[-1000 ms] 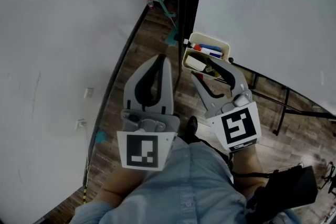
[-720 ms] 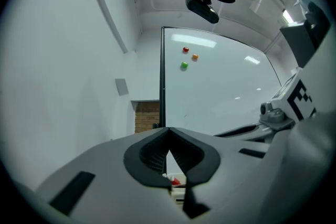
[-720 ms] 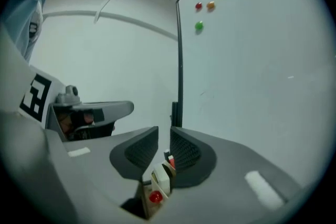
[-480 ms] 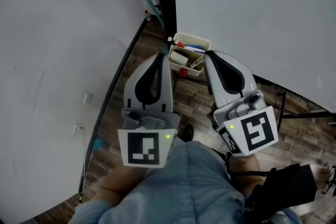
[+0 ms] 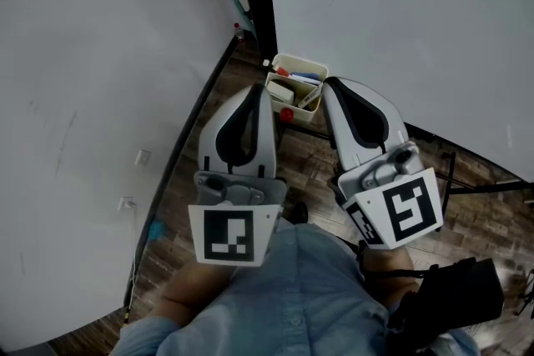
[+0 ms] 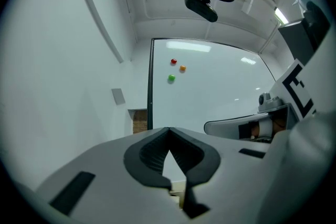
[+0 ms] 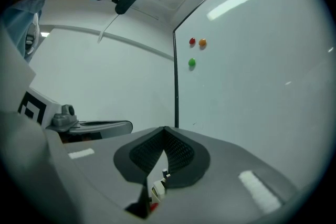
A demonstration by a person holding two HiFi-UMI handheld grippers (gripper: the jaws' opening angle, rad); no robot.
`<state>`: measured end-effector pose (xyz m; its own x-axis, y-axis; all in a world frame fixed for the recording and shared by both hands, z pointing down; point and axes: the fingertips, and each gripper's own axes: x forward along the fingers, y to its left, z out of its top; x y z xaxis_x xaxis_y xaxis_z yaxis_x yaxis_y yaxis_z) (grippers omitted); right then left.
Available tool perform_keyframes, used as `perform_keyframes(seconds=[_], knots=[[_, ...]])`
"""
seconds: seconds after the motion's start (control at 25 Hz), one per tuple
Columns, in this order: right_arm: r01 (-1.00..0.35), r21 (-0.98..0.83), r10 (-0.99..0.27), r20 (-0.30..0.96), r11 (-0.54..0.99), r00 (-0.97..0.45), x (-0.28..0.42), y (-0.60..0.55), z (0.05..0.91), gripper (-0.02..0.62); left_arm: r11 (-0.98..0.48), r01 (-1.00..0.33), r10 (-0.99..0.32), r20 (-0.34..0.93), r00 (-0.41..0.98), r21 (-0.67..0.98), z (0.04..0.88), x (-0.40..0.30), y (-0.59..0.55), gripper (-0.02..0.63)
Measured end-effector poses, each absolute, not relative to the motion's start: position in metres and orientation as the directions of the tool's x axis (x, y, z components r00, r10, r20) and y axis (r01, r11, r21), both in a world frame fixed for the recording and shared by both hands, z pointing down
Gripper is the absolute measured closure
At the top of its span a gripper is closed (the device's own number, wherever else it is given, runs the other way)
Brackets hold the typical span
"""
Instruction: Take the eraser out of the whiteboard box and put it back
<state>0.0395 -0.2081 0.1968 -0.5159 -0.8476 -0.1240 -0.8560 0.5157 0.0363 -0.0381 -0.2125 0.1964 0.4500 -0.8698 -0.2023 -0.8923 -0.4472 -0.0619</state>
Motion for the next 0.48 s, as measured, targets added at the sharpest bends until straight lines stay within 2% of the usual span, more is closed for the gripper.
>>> perform_keyframes(seconds=[0.48], knots=[[-0.85, 0.025, -0.842, -0.125, 0.527, -0.526, 0.0363, -0.2082, 0.1992, 0.595, -0.455, -0.887, -0.866, -0.195, 0.46, -0.073, 0.1972, -0.0372, -0.2105, 0.601]])
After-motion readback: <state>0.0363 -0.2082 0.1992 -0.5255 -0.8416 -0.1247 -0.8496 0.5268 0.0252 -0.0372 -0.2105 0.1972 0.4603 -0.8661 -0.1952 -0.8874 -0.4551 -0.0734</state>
